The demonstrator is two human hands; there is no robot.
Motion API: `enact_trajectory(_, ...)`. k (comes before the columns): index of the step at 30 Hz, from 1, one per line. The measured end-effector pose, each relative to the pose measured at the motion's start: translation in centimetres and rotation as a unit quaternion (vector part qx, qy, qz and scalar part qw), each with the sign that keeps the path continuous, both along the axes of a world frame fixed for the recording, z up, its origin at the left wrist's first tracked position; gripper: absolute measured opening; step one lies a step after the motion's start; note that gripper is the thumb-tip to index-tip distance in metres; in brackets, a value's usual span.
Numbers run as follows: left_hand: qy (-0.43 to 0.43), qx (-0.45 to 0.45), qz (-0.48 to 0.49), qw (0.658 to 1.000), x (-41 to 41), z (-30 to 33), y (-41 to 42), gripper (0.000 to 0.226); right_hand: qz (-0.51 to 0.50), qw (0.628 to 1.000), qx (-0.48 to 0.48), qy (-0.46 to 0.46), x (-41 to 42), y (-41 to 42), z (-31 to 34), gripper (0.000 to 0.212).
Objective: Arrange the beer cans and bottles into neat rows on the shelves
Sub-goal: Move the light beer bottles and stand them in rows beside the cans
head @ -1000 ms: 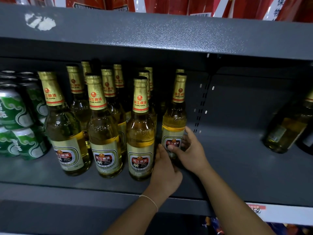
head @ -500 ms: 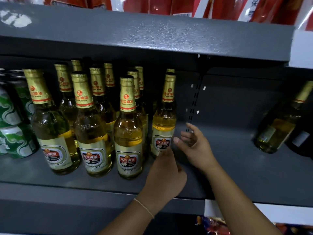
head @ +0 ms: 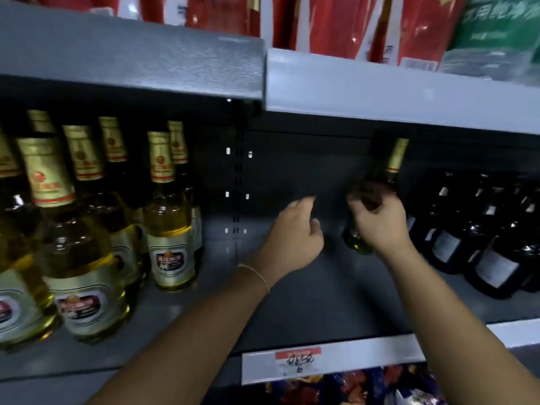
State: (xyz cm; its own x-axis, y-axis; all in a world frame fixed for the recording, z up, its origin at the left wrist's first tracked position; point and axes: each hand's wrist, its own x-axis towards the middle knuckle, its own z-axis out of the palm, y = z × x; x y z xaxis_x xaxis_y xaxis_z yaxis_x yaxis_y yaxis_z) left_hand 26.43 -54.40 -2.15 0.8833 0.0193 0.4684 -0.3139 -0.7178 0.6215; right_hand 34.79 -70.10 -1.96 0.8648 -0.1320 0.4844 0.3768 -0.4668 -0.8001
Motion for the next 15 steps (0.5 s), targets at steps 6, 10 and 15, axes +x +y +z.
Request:
enact_trajectory(6,0.04,0.004,-0.025,0.999,4.0,0.4,-4.1,0.052,-0.077,0.994,-0.073,-0.018,4.0,-4.8,1.3,0.028)
enact_trajectory(10,0.07,-0.005,-0.02,0.997,5.6,-0.1,-5.5,0.054,-0.046,0.998,-0.044,0.028,6.7,-6.6,1.6,0.037)
enact_trajectory(15,0.084,-0.01,0.001,0.996,6.5,-0.9,-6.1,0.056,-0.011,0.996,-0.041,0.076,9.8,-7.1,1.5,0.041)
